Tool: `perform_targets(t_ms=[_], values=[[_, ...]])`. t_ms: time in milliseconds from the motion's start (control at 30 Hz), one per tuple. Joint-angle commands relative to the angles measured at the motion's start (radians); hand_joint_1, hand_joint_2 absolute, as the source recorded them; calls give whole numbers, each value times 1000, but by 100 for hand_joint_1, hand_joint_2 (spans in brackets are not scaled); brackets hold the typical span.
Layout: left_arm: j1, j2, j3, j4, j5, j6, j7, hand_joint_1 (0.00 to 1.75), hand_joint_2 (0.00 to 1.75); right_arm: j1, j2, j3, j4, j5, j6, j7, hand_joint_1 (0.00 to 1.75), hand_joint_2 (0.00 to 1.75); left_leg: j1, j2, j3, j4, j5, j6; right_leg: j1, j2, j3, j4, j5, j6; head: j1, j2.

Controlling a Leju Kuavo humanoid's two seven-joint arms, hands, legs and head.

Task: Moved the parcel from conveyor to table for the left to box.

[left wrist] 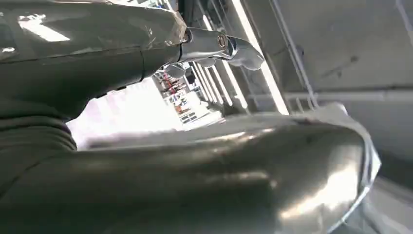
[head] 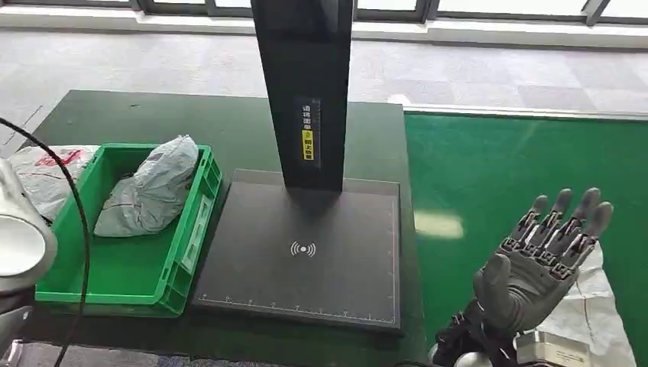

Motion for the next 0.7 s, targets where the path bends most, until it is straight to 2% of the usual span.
perform_targets(t_ms=[33,500,533,567,700], values=[[-170,-3,-16,93,-3,-9,17,0,0,-9,-27,4,12,-4,0,-3,0,175,-1,-3,1,-1,0,1,-1,-3,2,-1,-1,3,0,0],[-170,-3,-16,93,-3,-9,17,0,0,-9,-27,4,12,-4,0,-3,0,175,0,-2,1,0,1,0,-1,-1,3,-1,0,1,0,0],[-160,-13,-82,63,32,-25,-106,0,0,-7,2,-32,-28,8,0,-3,0,175,0,-1,1,1,1,0,0,-1,2,0,0,1,0,0],[-187,-43,-135,53,10,-36,-68,0,0,21,0,-39,-50,9,0,-3,0,175,-1,-2,1,0,1,0,-1,-1,2,-1,0,2,0,0],[-206,-71,-206,42,-4,-46,-6,0,0,41,-8,-53,-66,3,0,-3,0,175,1,-7,-3,3,1,0,1,-7,1,0,-1,1,0,0]])
